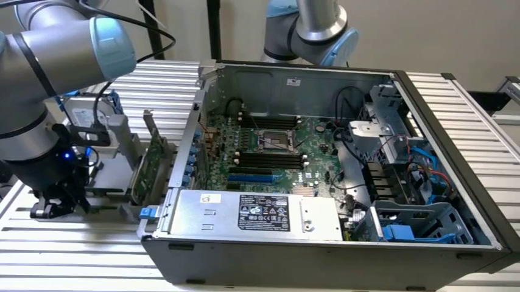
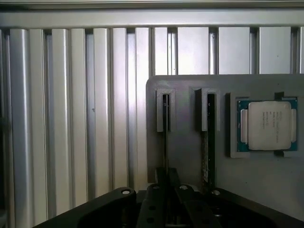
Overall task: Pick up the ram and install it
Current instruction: 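Pick up the ram and move it above insertion slot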
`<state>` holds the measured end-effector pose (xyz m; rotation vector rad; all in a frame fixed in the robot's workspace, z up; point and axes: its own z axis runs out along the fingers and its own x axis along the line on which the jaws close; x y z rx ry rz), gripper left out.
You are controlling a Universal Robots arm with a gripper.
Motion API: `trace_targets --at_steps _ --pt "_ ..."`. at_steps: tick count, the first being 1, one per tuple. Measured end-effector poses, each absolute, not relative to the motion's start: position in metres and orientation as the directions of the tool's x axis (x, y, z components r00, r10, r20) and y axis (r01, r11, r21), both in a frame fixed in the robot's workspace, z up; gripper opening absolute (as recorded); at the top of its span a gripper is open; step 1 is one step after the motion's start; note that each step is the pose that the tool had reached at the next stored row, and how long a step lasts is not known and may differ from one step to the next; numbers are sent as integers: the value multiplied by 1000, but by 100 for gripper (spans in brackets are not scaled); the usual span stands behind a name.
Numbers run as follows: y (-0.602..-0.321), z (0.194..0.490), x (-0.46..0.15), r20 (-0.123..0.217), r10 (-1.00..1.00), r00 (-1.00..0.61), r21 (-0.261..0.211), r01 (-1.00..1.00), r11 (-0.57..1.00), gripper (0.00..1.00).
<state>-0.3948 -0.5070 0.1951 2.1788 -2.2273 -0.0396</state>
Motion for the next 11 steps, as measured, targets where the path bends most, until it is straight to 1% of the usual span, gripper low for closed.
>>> trace_targets --at_steps 11 --pt "-507 206 -395 0 -1000 -22 36 -999 22 0"
